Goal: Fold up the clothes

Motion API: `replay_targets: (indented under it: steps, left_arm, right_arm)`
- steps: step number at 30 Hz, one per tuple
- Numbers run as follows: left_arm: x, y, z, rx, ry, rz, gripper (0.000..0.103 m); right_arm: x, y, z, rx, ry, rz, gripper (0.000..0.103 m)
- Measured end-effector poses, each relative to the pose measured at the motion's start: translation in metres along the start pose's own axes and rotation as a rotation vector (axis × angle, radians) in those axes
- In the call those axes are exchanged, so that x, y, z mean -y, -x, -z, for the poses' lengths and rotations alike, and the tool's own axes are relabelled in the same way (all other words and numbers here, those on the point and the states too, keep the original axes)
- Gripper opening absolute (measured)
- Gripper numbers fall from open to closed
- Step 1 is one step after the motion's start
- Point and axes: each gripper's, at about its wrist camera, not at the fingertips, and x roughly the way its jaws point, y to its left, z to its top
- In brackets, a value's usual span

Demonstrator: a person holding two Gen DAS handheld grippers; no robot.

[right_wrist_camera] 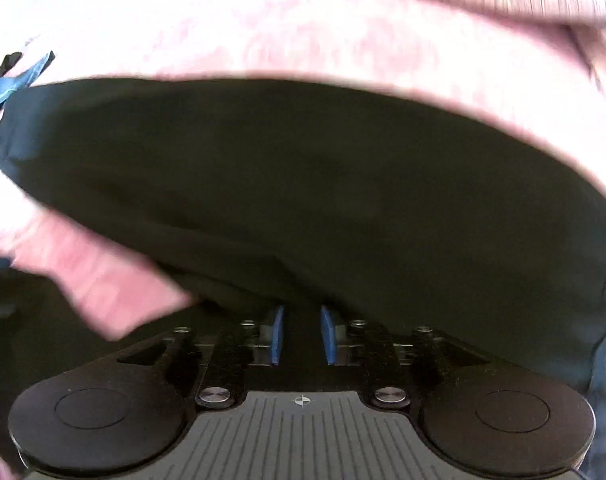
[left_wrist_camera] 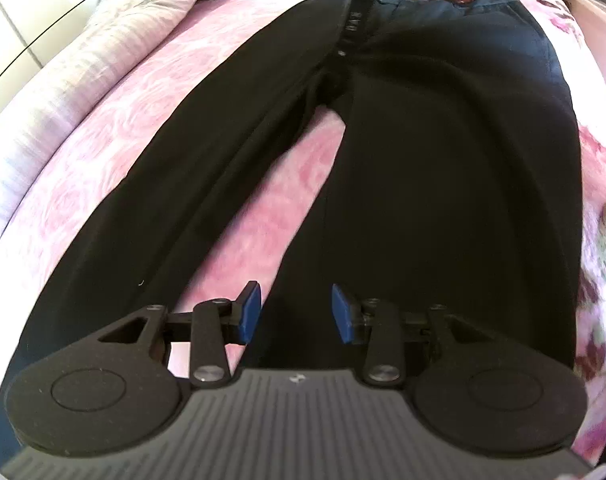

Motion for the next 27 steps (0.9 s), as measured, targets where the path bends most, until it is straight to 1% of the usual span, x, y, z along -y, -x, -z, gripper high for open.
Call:
replay_targets:
  steps: [1, 3, 7, 8, 10, 11, 12, 13, 14, 15, 16, 18, 19, 22, 23, 26, 27]
  left_arm:
    - [0.0, 0.0, 0.003, 0.0, 0.008, 0.007, 0.034]
    - [0.0, 0.001, 0.01, -0.001, 0.024, 0.019, 0.035]
    - [-0.018, 0.015, 0.043, -0.09, 0.113, -0.053, 0.036]
    - [-0.024, 0.014, 0.055, -0.121, 0.136, -0.072, 0.036]
    - [-0.04, 0.007, 0.077, -0.191, 0.194, -0.112, 0.038]
    - [-0.048, 0.005, 0.085, -0.196, 0.224, -0.12, 0.04]
    - [-0.057, 0.004, 0.093, -0.201, 0.254, -0.127, 0.051]
    - [-0.065, 0.003, 0.1, -0.205, 0.283, -0.135, 0.056]
    - [-0.069, 0.003, 0.101, -0.216, 0.289, -0.149, 0.056]
    - [-0.074, 0.003, 0.101, -0.227, 0.296, -0.164, 0.052]
    - [-0.079, 0.004, 0.102, -0.237, 0.302, -0.178, 0.05]
    - [-0.088, 0.004, 0.103, -0.259, 0.314, -0.208, 0.048]
    - [-0.09, 0.008, 0.104, -0.275, 0.312, -0.235, 0.043]
    - [-0.101, 0.026, 0.117, -0.32, 0.355, -0.293, 0.043]
    - [-0.102, 0.034, 0.123, -0.329, 0.364, -0.308, 0.042]
    - [-0.097, 0.053, 0.137, -0.355, 0.353, -0.323, 0.042]
    - [-0.094, 0.057, 0.141, -0.369, 0.332, -0.331, 0.042]
  right_arm:
    - [0.0, -0.002, -0.004, -0.001, 0.012, 0.013, 0.021]
    - [0.002, 0.0, -0.008, -0.021, -0.016, 0.01, 0.021]
    - [-0.015, 0.022, 0.005, 0.013, -0.07, 0.024, 0.024]
    - [-0.016, 0.03, 0.019, 0.01, -0.094, 0.029, 0.025]
    - [-0.018, 0.045, 0.048, -0.001, -0.142, 0.038, 0.033]
    - [-0.015, 0.046, 0.068, -0.039, -0.165, 0.038, 0.036]
    - [-0.011, 0.047, 0.089, -0.078, -0.188, 0.038, 0.039]
    - [-0.009, 0.049, 0.109, -0.112, -0.209, 0.039, 0.04]
    - [-0.007, 0.056, 0.124, -0.114, -0.213, 0.045, 0.04]
    - [-0.005, 0.063, 0.139, -0.115, -0.217, 0.052, 0.041]
    - [-0.003, 0.07, 0.153, -0.117, -0.223, 0.058, 0.042]
    - [0.001, 0.084, 0.169, -0.138, -0.268, 0.066, 0.043]
    - [0.003, 0.089, 0.176, -0.149, -0.284, 0.066, 0.043]
    - [0.0, 0.099, 0.185, -0.167, -0.263, 0.092, 0.043]
    - [-0.005, 0.104, 0.182, -0.148, -0.24, 0.107, 0.043]
    - [-0.027, 0.116, 0.167, -0.02, -0.168, 0.045, 0.043]
    - [-0.039, 0.114, 0.16, 0.006, -0.135, 0.019, 0.043]
